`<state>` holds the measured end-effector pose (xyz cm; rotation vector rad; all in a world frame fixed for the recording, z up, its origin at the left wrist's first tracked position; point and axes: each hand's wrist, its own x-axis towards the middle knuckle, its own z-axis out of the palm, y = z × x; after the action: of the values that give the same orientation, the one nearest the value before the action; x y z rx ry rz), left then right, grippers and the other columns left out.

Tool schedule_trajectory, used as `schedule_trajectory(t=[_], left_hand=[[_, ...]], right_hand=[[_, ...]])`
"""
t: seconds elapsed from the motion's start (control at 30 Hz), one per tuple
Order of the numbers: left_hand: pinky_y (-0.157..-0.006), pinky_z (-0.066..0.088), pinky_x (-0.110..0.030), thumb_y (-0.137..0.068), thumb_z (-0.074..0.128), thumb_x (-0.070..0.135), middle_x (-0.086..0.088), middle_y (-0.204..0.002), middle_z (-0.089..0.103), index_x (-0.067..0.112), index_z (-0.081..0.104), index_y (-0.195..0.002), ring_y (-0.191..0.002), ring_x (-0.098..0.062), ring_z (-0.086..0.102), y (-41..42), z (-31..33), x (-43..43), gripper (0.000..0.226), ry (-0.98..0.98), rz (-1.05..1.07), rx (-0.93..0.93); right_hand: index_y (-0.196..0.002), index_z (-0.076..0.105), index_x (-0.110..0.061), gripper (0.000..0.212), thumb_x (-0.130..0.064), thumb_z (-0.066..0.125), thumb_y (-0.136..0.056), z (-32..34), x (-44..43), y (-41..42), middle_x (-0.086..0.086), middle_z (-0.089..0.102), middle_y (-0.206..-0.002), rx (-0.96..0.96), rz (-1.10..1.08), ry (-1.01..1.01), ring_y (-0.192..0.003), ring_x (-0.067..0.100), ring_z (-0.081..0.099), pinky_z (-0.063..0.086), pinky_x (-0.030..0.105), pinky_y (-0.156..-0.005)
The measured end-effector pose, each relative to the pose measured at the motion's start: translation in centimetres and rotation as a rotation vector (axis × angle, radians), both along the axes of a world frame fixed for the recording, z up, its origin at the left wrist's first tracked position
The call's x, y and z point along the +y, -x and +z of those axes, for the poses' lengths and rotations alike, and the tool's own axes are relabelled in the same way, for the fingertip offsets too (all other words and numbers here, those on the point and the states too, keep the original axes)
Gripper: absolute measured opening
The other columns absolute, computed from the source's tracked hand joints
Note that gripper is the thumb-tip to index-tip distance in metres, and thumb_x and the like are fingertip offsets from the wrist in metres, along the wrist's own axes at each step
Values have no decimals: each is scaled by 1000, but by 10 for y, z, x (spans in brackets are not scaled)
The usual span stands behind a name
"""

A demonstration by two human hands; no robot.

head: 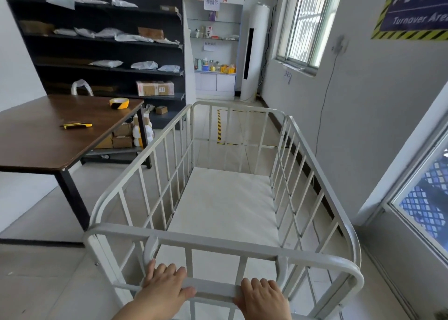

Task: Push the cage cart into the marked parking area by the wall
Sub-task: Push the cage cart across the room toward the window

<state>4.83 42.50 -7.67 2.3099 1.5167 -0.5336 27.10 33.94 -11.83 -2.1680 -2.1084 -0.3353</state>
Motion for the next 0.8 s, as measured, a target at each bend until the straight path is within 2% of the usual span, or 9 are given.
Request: schedule_trajectory(t=[0.1,0.17,0.33,0.5,0.57,0.6,0.67,0.73,0.8], left_hand=[[-116,-2,-47,-77,15,69,1,-106,35,27,41,-117,-128,-22,35,-9,-2,31,64,-3,21,20],[-115,0,-46,-76,17,69,0,-104,32,26,42,-121,-128,-21,36,-15,-1,52,67,-19,31,23],[-116,-1,-47,-92,30,59,-1,-129,44,23,42,-128,-131,-22,33,-27,0,101,52,-32,18,-8],[-116,0,-47,-90,25,63,-1,-129,45,23,42,-128,-129,-23,34,-36,0,143,57,-56,-6,-16],[-116,0,-48,-84,18,67,-1,-128,46,23,43,-126,-129,-24,34,-38,0,159,65,-59,-21,-28],[-116,0,-49,-87,19,65,-1,-128,46,23,43,-126,-129,-24,33,-39,0,167,61,-65,-27,-38],[-116,-1,-50,-95,24,57,-2,-129,45,22,42,-126,-130,-26,32,-42,0,183,50,-75,-35,-57],[-116,-1,-50,-96,23,55,-3,-128,45,21,42,-125,-130,-26,32,-45,0,199,48,-79,-44,-60],[-116,-1,-50,-96,23,55,-3,-128,46,21,42,-124,-129,-26,33,-48,-1,216,48,-82,-49,-59]], right_hand=[[-47,47,-21,31,-43,69,-43,-9,33,-7,-2,38,-40,-11,-54,0,-36,19,41,26,29,-50],[-46,45,-21,35,-39,73,-34,-15,55,-13,-2,37,-40,-14,-74,-29,-36,19,40,26,29,-49],[-48,48,-20,24,-41,54,-58,-7,102,-22,-1,40,-41,-87,-47,-108,-37,20,45,21,33,-56],[-52,51,-21,34,-52,47,-67,-6,144,-32,-3,45,-45,-97,-34,-126,-41,18,49,24,35,-59],[-55,50,-22,45,-56,37,-82,-8,159,-36,-4,46,-47,-95,-24,-154,-42,17,50,25,36,-60],[-57,50,-23,50,-56,29,-89,-9,166,-38,-4,47,-48,-99,-20,-169,-43,16,50,24,36,-61],[-59,51,-23,46,-55,31,-85,-7,181,-41,-5,48,-50,-107,-25,-153,-45,16,51,25,36,-62],[-58,52,-24,39,-56,37,-74,-5,196,-43,-5,49,-50,-109,-45,-93,-46,15,51,30,33,-60],[-59,52,-24,39,-58,37,-72,-5,212,-46,-4,48,-50,-108,-64,-61,-47,15,51,33,28,-58]])
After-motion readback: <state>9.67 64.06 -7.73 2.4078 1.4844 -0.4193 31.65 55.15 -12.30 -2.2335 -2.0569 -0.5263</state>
